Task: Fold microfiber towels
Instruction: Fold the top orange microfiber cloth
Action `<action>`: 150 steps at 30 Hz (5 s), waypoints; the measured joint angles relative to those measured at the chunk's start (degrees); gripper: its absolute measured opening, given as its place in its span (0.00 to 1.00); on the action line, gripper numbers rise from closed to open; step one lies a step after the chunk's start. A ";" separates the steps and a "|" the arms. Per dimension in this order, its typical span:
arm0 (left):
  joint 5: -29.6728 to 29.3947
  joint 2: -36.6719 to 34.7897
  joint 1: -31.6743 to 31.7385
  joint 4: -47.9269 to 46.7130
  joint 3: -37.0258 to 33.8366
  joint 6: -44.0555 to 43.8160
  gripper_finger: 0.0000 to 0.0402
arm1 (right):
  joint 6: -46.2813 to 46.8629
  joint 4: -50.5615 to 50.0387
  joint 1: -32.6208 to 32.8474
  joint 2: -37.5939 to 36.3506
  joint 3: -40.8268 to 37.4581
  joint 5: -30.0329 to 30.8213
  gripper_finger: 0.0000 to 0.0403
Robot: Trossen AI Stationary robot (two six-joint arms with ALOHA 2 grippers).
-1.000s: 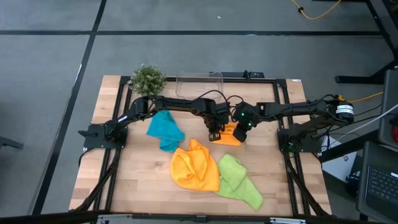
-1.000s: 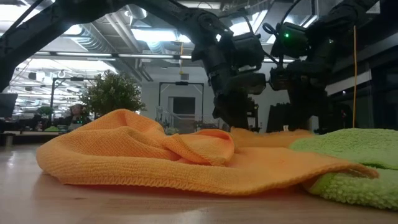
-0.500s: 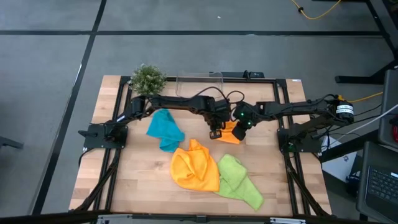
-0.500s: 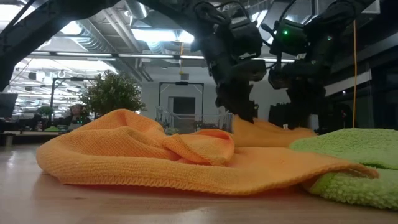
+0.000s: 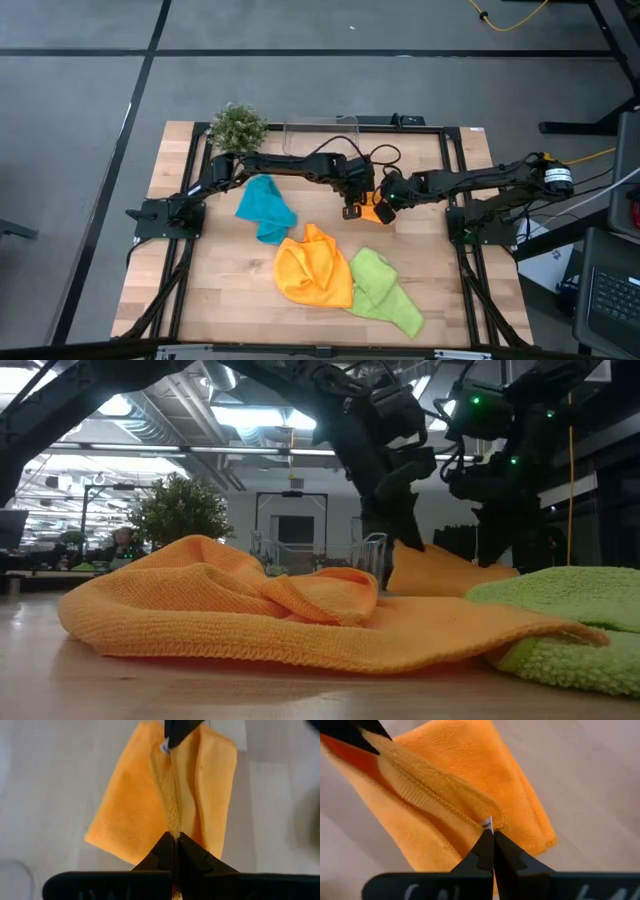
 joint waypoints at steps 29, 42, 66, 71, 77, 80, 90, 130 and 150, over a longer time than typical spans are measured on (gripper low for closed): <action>-7.18 6.62 3.30 16.80 0.04 10.22 0.00 | 17.67 1.47 0.76 1.52 -7.49 13.71 0.02; -7.94 6.76 3.28 16.01 -0.02 7.73 0.02 | 16.24 -3.15 0.74 1.52 -3.25 13.69 0.08; -7.05 -4.93 4.18 -10.35 11.87 -0.13 0.30 | 12.16 -15.68 0.12 -5.36 7.55 10.15 0.08; -2.24 -10.22 5.35 -22.73 14.64 -9.98 0.30 | 9.74 -14.20 -3.40 -10.49 7.45 6.23 0.08; -2.99 -17.23 4.24 -28.43 15.01 -13.53 0.29 | -2.44 -2.69 -12.04 -8.27 3.29 -5.96 0.08; -3.65 -19.06 3.79 -29.86 14.95 -15.06 0.29 | -7.51 1.89 -17.08 -6.64 3.26 -7.35 0.08; -6.58 -20.61 1.03 -32.67 14.93 -19.15 0.29 | -15.67 12.50 -26.01 5.77 1.07 -6.16 0.08; -6.76 -20.57 0.28 -33.56 14.93 -17.46 0.29 | -24.99 24.87 -18.95 -3.23 1.62 -32.08 0.15; -6.78 -20.55 0.26 -33.54 14.93 -17.44 0.29 | -38.81 26.34 -18.08 10.64 1.64 -36.01 0.67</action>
